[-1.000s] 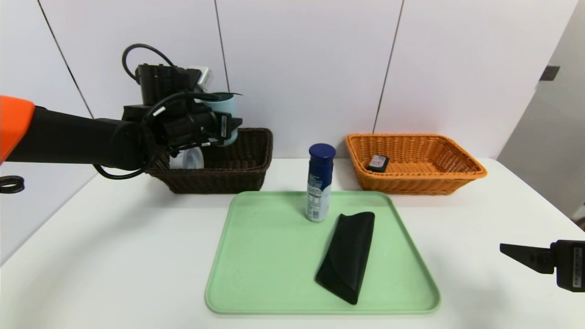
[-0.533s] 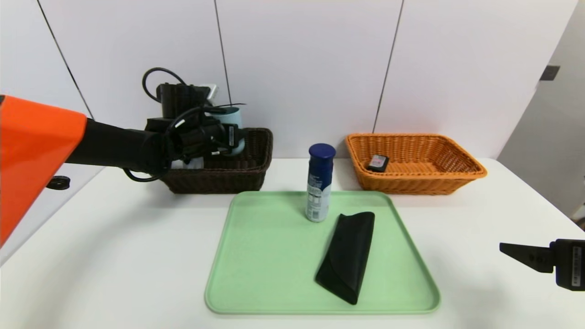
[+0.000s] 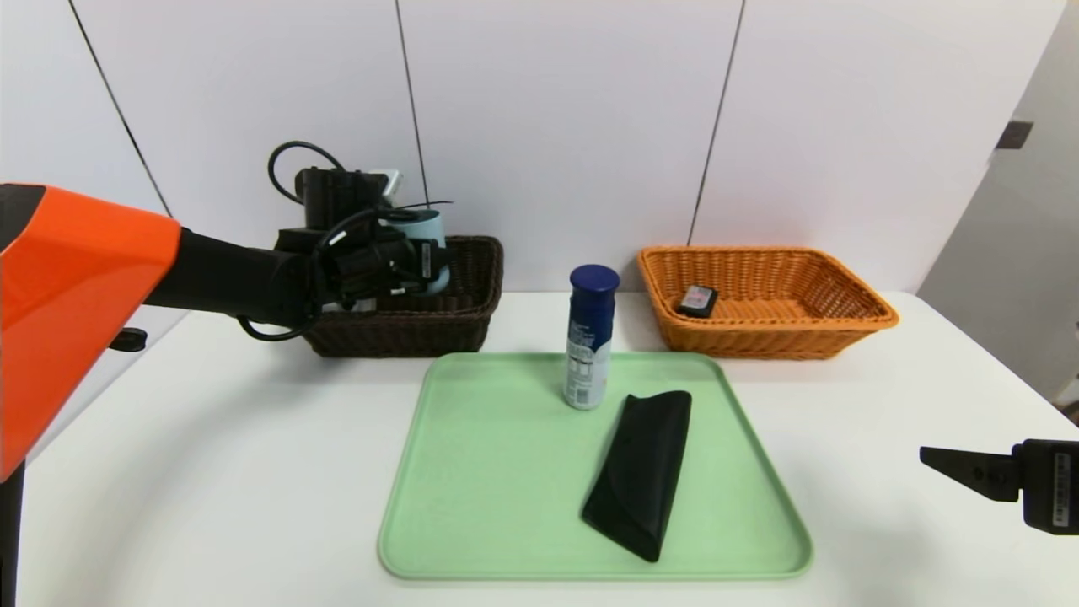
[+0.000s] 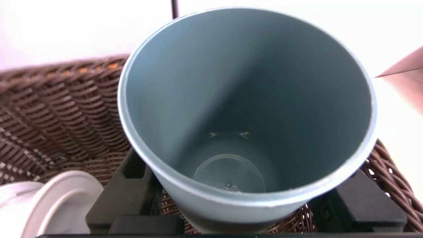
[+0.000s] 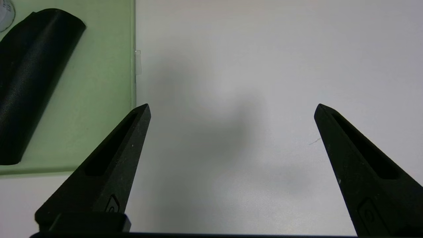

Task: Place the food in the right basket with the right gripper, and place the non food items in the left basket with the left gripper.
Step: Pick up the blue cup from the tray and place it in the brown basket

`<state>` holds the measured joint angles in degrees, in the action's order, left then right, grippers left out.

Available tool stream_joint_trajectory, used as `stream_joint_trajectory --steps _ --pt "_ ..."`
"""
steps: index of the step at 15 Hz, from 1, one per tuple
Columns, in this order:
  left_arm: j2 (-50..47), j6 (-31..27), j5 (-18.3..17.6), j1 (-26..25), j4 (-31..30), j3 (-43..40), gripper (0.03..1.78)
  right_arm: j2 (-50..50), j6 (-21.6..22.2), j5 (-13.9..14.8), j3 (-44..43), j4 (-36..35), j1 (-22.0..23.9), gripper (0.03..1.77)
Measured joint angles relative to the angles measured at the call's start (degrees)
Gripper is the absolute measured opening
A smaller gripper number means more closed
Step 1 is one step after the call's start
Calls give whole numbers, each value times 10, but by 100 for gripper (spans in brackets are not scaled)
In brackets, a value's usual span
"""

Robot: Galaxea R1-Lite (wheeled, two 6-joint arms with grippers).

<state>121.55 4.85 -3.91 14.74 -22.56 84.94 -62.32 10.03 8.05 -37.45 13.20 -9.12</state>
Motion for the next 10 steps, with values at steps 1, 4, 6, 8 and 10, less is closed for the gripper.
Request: stream_joint_trajectory --steps 1,4,6,8,10 --pt "1 3 -2 0 0 0 115 0 0 0 0 0 0 171" --pt "7 4 -7 0 0 -1 115 0 0 0 2 0 0 171" --pt "11 3 -7 0 1 -4 115 0 0 0 1 0 0 171" --pt "16 3 -7 0 0 -5 115 0 0 0 1 0 1 171" --pt "20 3 -7 0 0 -5 115 0 0 0 2 0 2 171"
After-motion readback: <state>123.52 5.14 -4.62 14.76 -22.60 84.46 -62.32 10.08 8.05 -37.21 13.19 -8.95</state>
